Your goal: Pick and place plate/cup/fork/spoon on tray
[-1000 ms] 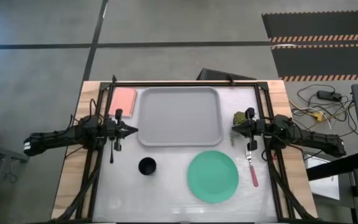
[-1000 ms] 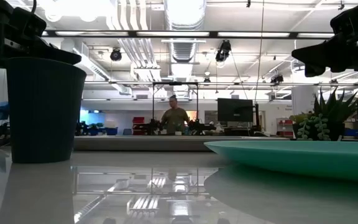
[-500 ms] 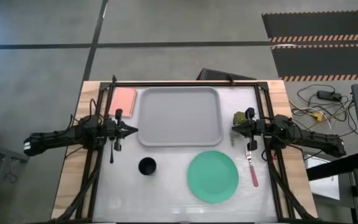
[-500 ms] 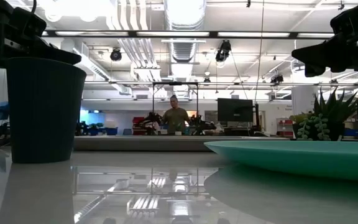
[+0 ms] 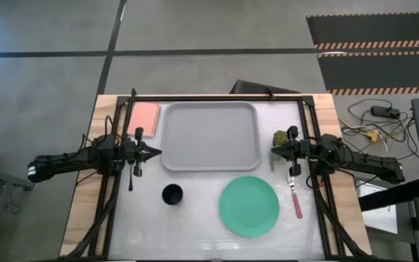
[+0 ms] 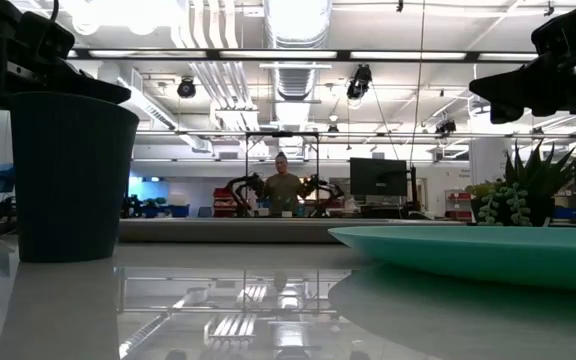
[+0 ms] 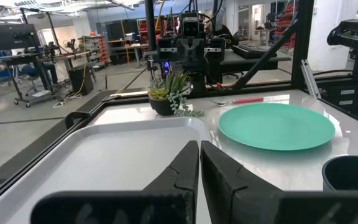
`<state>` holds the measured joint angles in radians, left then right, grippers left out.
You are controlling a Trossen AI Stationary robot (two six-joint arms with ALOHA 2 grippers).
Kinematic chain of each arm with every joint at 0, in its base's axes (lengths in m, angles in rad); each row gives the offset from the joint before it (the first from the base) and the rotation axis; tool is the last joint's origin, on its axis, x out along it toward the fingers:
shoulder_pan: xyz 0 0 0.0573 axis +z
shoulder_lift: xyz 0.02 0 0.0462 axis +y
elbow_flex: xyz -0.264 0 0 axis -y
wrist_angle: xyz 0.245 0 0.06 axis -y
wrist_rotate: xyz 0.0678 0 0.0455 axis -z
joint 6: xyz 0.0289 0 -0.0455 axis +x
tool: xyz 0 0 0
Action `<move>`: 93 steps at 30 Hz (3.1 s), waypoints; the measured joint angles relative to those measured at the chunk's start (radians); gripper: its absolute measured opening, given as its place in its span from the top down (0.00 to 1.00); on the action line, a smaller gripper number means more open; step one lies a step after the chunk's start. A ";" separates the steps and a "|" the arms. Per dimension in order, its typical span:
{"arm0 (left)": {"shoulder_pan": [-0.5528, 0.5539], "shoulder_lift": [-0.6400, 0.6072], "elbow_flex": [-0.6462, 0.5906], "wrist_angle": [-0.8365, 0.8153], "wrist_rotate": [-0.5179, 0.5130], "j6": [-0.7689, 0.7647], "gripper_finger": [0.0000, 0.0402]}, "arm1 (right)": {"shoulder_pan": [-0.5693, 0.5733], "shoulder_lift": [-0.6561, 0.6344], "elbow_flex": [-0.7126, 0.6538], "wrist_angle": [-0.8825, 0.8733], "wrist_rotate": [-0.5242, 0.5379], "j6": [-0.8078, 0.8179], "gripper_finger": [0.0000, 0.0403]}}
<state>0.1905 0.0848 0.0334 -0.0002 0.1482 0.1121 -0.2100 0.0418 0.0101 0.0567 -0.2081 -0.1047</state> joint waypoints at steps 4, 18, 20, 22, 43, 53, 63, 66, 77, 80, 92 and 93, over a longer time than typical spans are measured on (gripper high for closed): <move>0.000 0.000 0.000 0.000 0.000 0.000 1.00 | 0.000 0.000 0.000 0.000 0.000 0.000 0.98; 0.000 0.000 0.000 0.000 0.000 0.005 1.00 | 0.000 0.000 0.000 0.000 0.000 0.002 0.98; 0.000 0.000 0.000 0.017 -0.001 -0.008 1.00 | 0.000 0.000 0.000 0.000 0.000 0.038 0.98; -0.002 0.001 0.000 0.088 0.009 -0.123 1.00 | 0.000 0.000 0.000 0.001 0.000 0.123 0.98; -0.003 0.231 0.000 0.916 0.029 -0.466 1.00 | 0.000 0.000 0.000 0.162 0.000 0.498 0.98; -0.010 0.438 0.086 1.022 0.081 -0.533 1.00 | 0.000 0.000 0.000 0.229 0.050 0.493 0.98; -0.052 0.664 0.250 1.019 0.131 -0.692 1.00 | 0.000 0.001 0.046 0.351 0.080 0.341 0.98; -0.069 0.719 0.291 0.978 0.145 -0.709 1.00 | 0.000 0.008 0.074 0.355 0.080 0.310 0.98; -0.092 0.821 0.546 0.384 0.071 -0.687 1.00 | 0.000 0.049 0.098 0.381 0.105 0.196 0.98; -0.122 0.852 0.630 0.132 -0.021 -0.734 1.00 | 0.000 0.054 0.098 0.376 0.161 0.190 0.98; -0.306 1.050 0.985 -0.525 -0.157 -1.018 1.00 | 0.000 0.065 0.099 0.338 0.183 0.218 0.98; -0.317 1.072 1.009 -0.550 -0.158 -1.041 1.00 | 0.000 0.066 0.100 0.337 0.183 0.217 0.98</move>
<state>-0.1266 1.1563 1.0419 -0.5501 -0.0093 -0.9285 -0.2100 0.1081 0.1097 0.3934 -0.0250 0.1127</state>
